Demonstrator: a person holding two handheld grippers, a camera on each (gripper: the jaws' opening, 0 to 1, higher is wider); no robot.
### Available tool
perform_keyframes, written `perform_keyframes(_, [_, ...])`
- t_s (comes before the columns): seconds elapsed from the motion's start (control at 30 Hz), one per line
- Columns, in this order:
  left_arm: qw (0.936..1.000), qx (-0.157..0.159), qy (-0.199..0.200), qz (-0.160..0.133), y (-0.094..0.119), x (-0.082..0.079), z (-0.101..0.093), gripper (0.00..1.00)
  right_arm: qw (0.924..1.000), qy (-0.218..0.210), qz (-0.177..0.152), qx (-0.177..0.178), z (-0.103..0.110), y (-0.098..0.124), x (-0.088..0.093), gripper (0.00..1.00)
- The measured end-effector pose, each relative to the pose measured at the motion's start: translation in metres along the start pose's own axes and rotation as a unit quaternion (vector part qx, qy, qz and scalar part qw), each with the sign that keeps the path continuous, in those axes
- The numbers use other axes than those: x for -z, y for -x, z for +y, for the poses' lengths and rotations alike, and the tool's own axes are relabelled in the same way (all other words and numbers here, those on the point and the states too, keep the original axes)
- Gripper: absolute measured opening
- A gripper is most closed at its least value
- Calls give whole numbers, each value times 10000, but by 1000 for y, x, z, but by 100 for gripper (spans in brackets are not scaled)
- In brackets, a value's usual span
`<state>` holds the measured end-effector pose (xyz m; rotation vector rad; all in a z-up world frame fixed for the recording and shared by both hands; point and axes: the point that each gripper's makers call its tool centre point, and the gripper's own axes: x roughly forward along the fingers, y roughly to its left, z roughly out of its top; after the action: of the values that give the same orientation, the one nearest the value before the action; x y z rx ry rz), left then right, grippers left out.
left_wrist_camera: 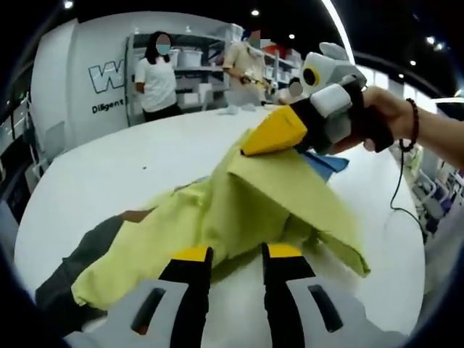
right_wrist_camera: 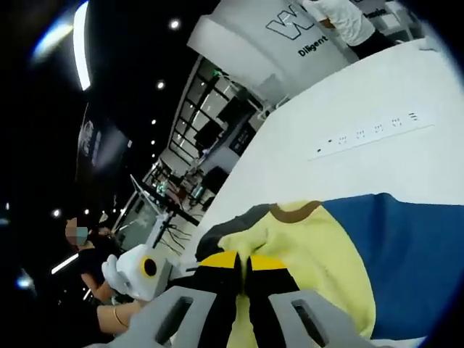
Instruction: Fold the garment on the visible template until the final outline fits inside the template.
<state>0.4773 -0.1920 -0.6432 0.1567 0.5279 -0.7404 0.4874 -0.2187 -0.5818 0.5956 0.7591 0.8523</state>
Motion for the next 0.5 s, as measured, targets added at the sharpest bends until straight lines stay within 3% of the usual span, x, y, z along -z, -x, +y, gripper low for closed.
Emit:
perform_keyframes(0.17, [9997,0,-242,100,-5,3,1,10,9999,59,23,89,-8,-1,2,0])
perform_keyframes(0.3, [9997,85,-227,8,-5,-1,0,0,9990,287,57,345,-20,-4,0,0])
perform_keyframes(0.5, [9997,155,-203,-13,-1,-7,0,0,9965,577,-9,610,-29,-6,-1,0])
